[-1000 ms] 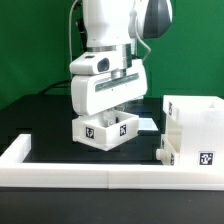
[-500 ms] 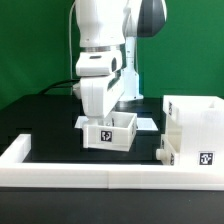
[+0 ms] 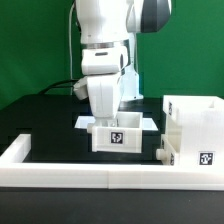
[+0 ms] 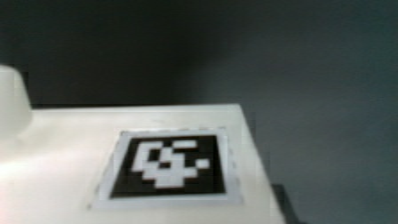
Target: Assemble drawer
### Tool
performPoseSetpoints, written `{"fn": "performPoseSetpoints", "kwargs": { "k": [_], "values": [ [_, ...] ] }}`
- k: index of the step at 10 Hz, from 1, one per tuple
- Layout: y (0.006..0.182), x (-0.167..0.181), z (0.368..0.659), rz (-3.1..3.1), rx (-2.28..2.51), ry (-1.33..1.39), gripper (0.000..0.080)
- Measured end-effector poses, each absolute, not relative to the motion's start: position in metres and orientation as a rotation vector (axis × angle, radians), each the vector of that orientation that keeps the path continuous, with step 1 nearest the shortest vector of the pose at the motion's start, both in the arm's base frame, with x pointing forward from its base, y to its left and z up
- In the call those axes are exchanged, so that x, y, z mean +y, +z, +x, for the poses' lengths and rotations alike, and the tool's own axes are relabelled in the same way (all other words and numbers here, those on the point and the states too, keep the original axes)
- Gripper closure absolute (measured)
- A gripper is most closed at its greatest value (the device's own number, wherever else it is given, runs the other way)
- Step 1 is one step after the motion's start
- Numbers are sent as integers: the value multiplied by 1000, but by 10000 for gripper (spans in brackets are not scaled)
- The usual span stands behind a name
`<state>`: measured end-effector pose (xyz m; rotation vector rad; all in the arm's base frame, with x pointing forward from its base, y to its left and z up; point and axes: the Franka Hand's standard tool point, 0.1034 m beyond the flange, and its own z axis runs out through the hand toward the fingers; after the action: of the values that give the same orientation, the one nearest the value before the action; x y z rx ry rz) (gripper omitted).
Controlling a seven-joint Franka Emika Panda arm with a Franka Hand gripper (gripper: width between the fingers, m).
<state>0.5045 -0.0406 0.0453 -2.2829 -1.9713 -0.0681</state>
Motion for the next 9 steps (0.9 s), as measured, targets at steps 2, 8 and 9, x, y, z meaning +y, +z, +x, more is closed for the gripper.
{"fn": "performPoseSetpoints", "kwargs": {
  "k": [2,8,9],
  "values": [
    [47,-38,513,-2275,-1988,-79,758],
    [50,-28,528,-2241,-2053,-98,758],
    [51,-22,533,-2227,-2068,-97,758]
  ]
}}
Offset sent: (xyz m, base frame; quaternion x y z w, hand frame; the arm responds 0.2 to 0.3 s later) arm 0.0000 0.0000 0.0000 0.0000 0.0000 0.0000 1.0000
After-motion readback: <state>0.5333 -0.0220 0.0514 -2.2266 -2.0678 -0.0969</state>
